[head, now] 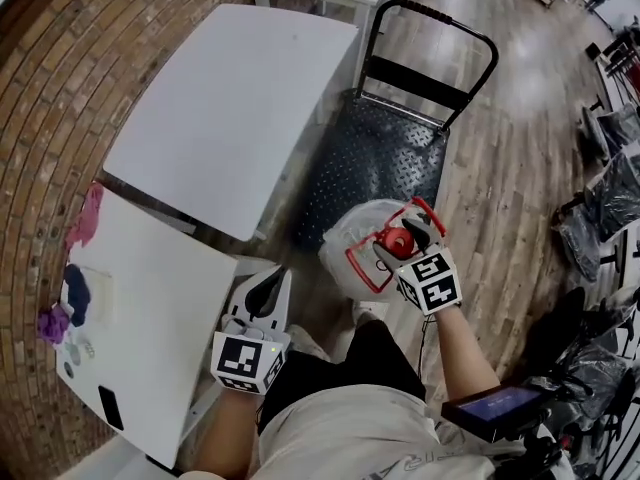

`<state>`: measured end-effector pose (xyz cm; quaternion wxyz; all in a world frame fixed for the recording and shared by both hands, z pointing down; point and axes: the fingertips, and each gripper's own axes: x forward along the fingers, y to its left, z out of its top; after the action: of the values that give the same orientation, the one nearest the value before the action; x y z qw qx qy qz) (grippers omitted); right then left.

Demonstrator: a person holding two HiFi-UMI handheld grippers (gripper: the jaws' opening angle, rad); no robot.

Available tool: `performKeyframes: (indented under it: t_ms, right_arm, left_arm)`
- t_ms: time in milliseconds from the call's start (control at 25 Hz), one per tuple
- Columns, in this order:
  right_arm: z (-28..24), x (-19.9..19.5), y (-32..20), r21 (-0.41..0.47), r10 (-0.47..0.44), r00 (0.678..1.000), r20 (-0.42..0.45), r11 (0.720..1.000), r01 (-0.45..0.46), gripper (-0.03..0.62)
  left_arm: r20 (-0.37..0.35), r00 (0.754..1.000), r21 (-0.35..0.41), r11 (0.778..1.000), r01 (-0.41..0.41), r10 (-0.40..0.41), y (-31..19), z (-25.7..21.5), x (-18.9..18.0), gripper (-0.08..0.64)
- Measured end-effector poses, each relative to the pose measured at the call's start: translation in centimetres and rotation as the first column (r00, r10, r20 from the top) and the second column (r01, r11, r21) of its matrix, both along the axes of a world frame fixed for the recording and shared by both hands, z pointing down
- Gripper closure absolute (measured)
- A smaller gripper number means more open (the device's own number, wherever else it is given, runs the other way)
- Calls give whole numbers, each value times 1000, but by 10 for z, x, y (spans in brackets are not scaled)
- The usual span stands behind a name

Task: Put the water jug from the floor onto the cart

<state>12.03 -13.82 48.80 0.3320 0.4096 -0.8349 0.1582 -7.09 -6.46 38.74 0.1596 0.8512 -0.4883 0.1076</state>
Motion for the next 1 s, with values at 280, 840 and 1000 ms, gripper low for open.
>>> performKeyframes:
  t_ms: [280,840,1000]
  right_arm:
    - [20,30,-88,-12,-30,1000,5,999,30,284]
    - [90,79,-269,-4,-63,996,-67,998,63,283]
    - [119,93,-309,-20,-51,993,-106,999,49,284]
  left_arm:
    - [9,997,-42,996,79,-79,-51,8,26,558]
    - [56,981,-113,975,190,-184,-123,49,53,558]
    - [76,972,-125,965,232,-224,-130,57,44,560]
